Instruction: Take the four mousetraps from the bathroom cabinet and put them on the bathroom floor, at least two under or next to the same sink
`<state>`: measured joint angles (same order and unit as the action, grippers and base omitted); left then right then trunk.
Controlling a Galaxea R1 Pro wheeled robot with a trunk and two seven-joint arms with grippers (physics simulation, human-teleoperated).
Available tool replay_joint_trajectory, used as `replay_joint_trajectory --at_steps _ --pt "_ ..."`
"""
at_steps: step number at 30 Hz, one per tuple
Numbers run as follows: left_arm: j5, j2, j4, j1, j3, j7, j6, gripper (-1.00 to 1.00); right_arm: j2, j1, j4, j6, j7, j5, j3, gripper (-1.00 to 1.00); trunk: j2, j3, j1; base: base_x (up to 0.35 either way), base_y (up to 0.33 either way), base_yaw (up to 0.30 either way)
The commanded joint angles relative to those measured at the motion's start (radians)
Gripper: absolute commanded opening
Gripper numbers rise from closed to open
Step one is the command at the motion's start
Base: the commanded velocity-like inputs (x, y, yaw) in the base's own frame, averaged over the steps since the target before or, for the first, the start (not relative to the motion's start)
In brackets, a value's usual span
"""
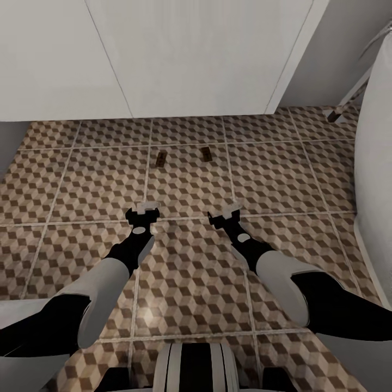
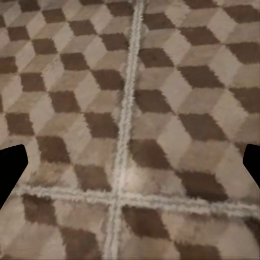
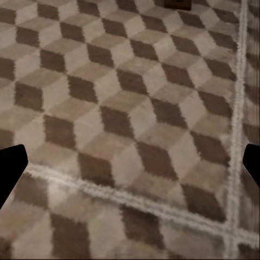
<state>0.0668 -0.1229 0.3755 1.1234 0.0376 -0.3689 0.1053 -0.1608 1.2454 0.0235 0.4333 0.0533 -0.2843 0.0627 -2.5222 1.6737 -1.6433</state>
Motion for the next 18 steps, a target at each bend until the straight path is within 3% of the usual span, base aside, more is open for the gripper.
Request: replay_joint_trajectory --at_steps 1,18 --pt "0.007 0.000 -0.002 -0.003 0.004 -0.008 0.000 1.00 0.004 -0.005 -0.001 0.002 0.006 -0.002 0.006 1.00 0.000 -0.004 0.001 0.000 0.000 0.000" --pt "0.007 -0.003 -0.005 -0.097 0.004 -0.003 0.001 1.00 0.071 -0.091 -0.001 0.011 0.006 -0.001 0.006 1.00 0.004 -0.069 0.008 0.000 0.000 0.000"
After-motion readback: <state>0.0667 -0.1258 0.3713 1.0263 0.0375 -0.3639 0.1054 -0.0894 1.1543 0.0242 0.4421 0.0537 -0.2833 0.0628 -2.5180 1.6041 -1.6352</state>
